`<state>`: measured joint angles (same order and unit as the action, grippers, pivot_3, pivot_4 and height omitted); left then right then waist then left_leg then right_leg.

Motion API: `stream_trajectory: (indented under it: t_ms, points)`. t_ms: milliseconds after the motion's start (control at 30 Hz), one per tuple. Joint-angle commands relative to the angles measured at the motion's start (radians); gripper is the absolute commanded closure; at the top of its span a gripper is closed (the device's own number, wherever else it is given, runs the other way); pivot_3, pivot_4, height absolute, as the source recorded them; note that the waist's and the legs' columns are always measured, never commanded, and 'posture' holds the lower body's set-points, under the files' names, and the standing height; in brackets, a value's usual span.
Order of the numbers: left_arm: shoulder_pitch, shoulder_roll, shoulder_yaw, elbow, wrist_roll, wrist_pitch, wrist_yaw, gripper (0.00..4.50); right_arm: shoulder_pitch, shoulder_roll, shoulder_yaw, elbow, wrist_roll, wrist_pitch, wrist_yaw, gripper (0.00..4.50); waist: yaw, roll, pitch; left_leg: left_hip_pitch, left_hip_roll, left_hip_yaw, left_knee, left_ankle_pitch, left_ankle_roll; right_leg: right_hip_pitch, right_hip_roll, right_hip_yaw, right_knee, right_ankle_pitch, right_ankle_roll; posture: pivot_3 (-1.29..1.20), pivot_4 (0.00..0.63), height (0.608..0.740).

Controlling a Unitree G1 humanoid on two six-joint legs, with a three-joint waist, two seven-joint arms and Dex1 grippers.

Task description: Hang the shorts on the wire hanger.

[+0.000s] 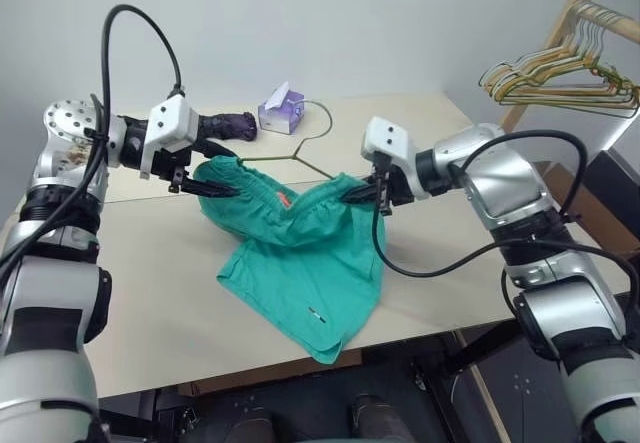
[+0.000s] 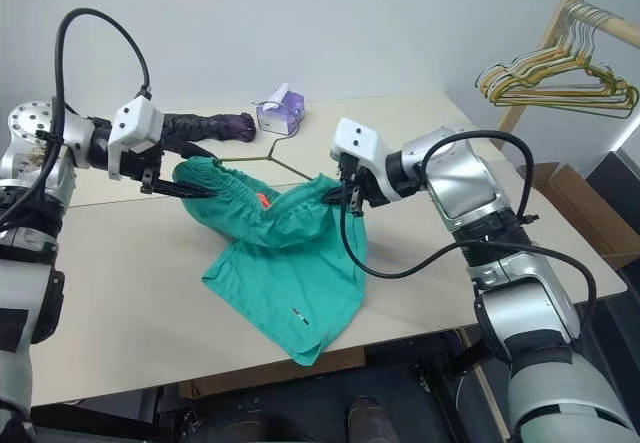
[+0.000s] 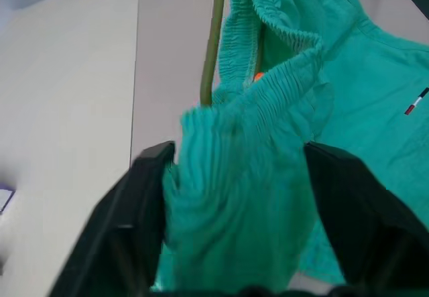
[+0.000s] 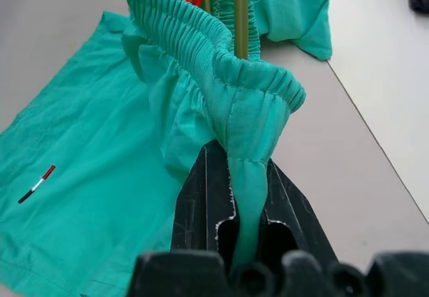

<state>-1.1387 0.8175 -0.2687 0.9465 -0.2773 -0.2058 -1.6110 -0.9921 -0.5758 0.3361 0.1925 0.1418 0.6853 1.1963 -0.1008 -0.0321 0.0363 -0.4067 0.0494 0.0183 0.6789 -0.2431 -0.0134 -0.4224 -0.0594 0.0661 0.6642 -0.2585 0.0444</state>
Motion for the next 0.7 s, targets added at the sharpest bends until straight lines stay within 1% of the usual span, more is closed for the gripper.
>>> stream_trajectory:
  t_ms: [33,100,200,267,367,433,500,567,700]
  points:
    - [-0.07,0.015,0.124,0.028,-0.028,0.03,0.013,0.01,0.022,-0.028,-0.074,-0.081,0.027,0.067,-0.044,4.5,-0.001,0.0,0.0,0.0,0.0,0.0,0.0,0.0,0.0,0.0,0.0,0.0,0.0,0.0,0.0,-0.07,0.0,0.74]
    - [-0.078,0.015,0.195,0.029,-0.056,0.059,0.037,0.01,0.055,-0.041,-0.106,-0.128,0.036,0.131,-0.081,4.5,-0.002,0.0,0.0,0.0,0.0,0.0,0.0,0.0,0.0,0.0,0.0,0.0,0.0,0.0,0.0,-0.08,0.0,0.74]
    - [-0.032,-0.008,0.294,-0.027,-0.111,0.114,0.086,0.01,0.096,-0.063,-0.187,-0.2,0.05,0.305,-0.187,4.5,-0.004,0.0,0.0,-0.001,0.0,0.0,0.0,0.0,0.0,0.0,0.0,0.0,0.0,0.0,0.0,-0.09,0.0,0.74]
    - [0.041,-0.028,0.346,-0.123,-0.166,0.183,0.077,0.01,0.129,-0.073,-0.271,-0.27,0.061,0.439,-0.271,4.5,-0.002,0.001,-0.001,0.0,0.0,-0.001,0.0,0.0,0.0,0.0,-0.001,0.0,0.0,0.0,0.0,-0.1,0.0,0.74]
    - [0.183,-0.051,0.399,-0.321,-0.246,0.302,0.084,0.01,0.175,-0.092,-0.373,-0.39,0.058,0.626,-0.382,4.5,-0.001,0.001,-0.001,0.0,0.0,-0.001,0.0,0.0,0.0,0.001,-0.001,0.0,0.001,0.0,0.0,-0.11,0.0,0.74]
    - [0.269,-0.075,0.424,-0.44,-0.286,0.359,0.134,0.01,0.185,-0.111,-0.406,-0.448,0.037,0.761,-0.452,4.5,-0.006,0.001,-0.001,0.0,0.0,-0.001,0.0,0.0,0.0,0.001,-0.001,0.0,0.0,0.0,0.0,-0.12,0.0,0.74]
    - [0.351,-0.104,0.443,-0.559,-0.321,0.407,0.183,0.01,0.226,-0.131,-0.433,-0.534,0.002,0.825,-0.535,4.5,-0.011,0.001,-0.001,0.0,0.0,-0.001,0.0,0.0,0.0,0.001,-0.001,0.0,0.001,0.0,0.0,-0.13,0.0,0.74]
    - [0.407,-0.132,0.452,-0.655,-0.344,0.455,0.239,0.01,0.231,-0.111,-0.491,-0.553,-0.021,0.902,-0.61,4.5,-0.019,0.001,-0.001,0.0,0.0,-0.001,0.0,0.0,0.0,0.001,-0.001,0.0,0.0,0.0,0.0,-0.15,0.0,0.74]
    - [0.47,-0.195,0.452,-0.784,-0.372,0.513,0.331,0.01,0.192,-0.037,-0.63,-0.447,-0.142,0.929,-0.833,4.5,-0.031,0.001,-0.002,0.002,-0.001,-0.001,0.0,0.0,0.0,0.003,-0.001,0.001,0.0,0.0,0.0,-0.17,0.0,0.74]
